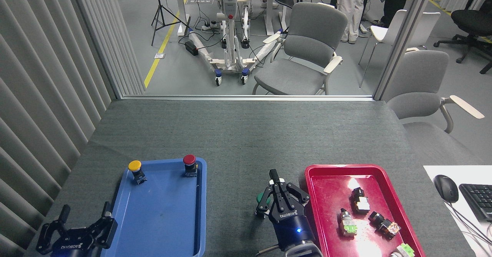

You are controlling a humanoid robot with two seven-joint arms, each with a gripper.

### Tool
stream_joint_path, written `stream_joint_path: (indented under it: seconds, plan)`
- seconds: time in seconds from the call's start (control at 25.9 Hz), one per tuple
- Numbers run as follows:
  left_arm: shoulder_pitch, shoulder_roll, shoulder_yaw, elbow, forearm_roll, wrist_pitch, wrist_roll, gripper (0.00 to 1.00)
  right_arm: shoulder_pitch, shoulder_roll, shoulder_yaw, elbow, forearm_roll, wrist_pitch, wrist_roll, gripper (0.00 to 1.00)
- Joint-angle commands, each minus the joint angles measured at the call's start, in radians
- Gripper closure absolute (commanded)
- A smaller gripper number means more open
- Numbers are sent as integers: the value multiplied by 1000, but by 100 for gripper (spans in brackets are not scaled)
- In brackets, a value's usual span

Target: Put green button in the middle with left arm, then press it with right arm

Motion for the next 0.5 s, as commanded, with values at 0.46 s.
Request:
stream_joint_path:
  seconds: [0.46]
  plan:
    - [-48,-43,-26,-17,10,-5,-43,1,227,-92,-170,-143,-21,16,0,0]
